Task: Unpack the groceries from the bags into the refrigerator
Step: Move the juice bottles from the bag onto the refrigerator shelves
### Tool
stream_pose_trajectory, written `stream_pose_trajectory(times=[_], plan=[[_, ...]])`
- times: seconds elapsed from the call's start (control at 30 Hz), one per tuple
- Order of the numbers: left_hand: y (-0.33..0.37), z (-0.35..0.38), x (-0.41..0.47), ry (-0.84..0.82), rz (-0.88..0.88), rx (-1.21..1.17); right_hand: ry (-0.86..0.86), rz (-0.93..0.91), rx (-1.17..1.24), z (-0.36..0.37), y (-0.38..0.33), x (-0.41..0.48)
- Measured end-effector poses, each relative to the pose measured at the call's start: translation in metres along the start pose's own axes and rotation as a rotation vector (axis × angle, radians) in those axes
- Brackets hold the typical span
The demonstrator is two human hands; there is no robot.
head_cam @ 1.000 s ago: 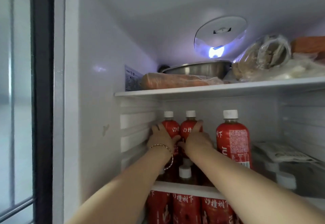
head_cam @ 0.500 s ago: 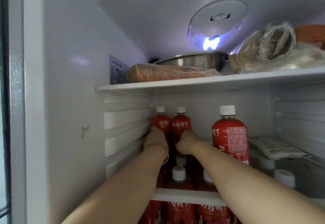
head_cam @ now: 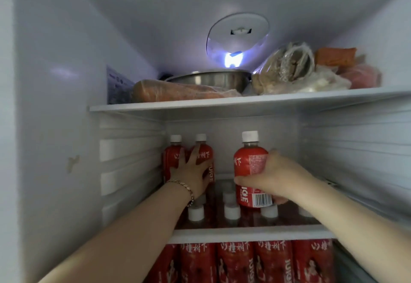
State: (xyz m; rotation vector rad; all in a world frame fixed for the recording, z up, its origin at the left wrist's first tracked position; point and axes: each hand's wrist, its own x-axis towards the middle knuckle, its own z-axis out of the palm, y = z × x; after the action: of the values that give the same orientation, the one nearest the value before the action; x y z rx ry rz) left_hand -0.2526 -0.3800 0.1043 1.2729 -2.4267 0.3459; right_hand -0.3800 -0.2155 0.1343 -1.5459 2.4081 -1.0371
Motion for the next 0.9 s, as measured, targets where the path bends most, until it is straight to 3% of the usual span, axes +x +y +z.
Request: stream_pose_trajectory(times=[0.07,0.13,0.27,0.47,0.7,0.9], plan=[[-0.002,0.0,-0.001,-0.014,0.001,0.011,-0.065,0.001,0.18,0.006,0.003,0.016],[-0.002,-0.002,-0.003,-0.007,-0.003,-0.021,-0.049,0.024,0.197,0.013,0.001,0.037],[-0.003,-0.004,-0.003,-0.029,-0.004,-0.044,0.02,0.102,0.111,0.034,-0.011,0.072],[-0.002,-0.006,-0.003,-0.057,-0.016,-0.044,-0.139,0.056,0.046,0.066,-0.029,0.103],[0.0,-0.005,0.001,-0.073,-0.036,-0.04,0.012,0.0,-0.106,0.07,-0.017,0.107],[-0.002,-0.005,0.0,-0.05,-0.025,-0.139,0.037,-0.021,-0.27,0.071,-0.018,0.087]])
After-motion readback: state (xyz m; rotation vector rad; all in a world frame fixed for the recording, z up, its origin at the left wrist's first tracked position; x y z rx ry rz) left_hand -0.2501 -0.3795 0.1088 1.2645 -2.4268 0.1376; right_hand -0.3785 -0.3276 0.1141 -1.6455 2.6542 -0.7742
